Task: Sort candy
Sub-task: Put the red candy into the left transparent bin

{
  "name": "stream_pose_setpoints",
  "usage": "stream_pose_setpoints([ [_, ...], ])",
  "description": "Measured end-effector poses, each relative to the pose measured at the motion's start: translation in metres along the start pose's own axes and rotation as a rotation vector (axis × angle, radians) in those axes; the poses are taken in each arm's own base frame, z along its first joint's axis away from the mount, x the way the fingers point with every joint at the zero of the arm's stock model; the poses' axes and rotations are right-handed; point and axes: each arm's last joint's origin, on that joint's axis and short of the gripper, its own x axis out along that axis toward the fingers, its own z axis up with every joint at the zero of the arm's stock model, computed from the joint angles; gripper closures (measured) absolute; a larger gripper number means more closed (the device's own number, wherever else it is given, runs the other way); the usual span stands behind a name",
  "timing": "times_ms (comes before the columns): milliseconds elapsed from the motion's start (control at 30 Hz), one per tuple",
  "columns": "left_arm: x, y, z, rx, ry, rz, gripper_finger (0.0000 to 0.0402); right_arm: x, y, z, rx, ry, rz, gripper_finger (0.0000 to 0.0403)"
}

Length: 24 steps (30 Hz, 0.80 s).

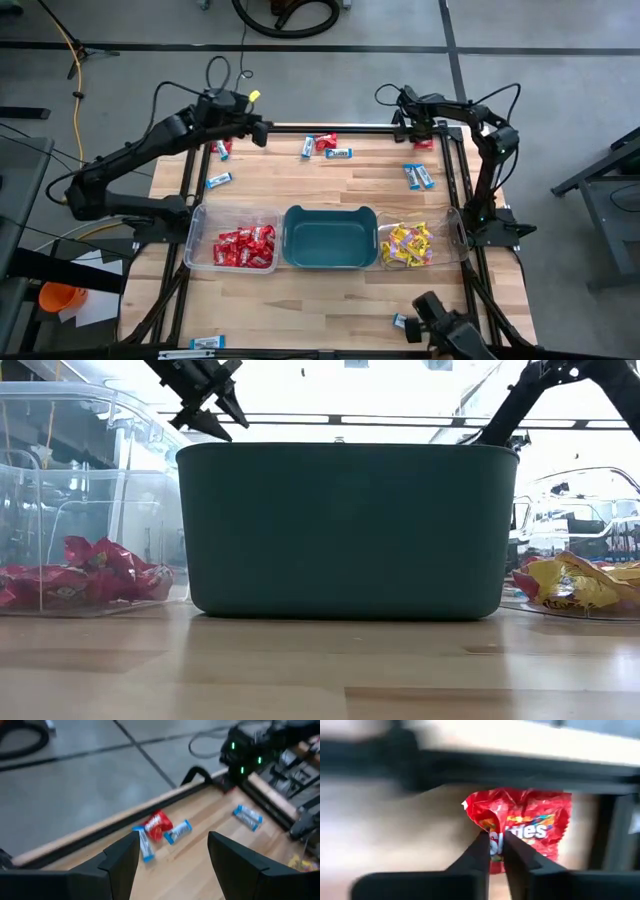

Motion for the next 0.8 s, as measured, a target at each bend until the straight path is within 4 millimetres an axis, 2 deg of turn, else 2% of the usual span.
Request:
stream_pose_setpoints([
  [67, -0.010, 0.002, 0.005, 0.000, -0.059, -0.010, 0.0181, -0.017, 0.005, -0.004, -0.032, -0.034, 0.053, 0.0385],
  [133, -0.021, 0.004, 0.011, -0.012, -0.127, -0.023, 0.0181, -0.042, 0.007, -0.008, -0.048, -0.094, 0.108, 0.0380],
  [233, -0.037, 0.006, 0.019, 0.006, -0.228, -0.040, 0.0181, -0.081, 0.016, -0.021, -0.112, -0.200, 0.216, 0.0395],
  [333, -0.049, 0.006, 0.025, 0.061, -0.307, -0.049, 0.0181, -0.125, 0.038, -0.039, -0.241, -0.322, 0.478, 0.0394],
  [500, -0.050, 0.005, 0.028, 0.063, -0.345, -0.065, 0.0181, -0.182, 0.089, -0.077, -0.526, -0.520, 0.918, 0.0400],
  [633, -0.046, 0.005, 0.028, 0.037, -0.335, -0.068, 0.0181, -0.206, 0.138, -0.118, -0.817, -0.645, 1.190, 0.0400],
  [800, -0.040, 0.005, 0.028, -0.051, -0.318, -0.068, 0.0181, -0.211, 0.196, -0.170, -1.067, -0.809, 1.386, 0.0401],
])
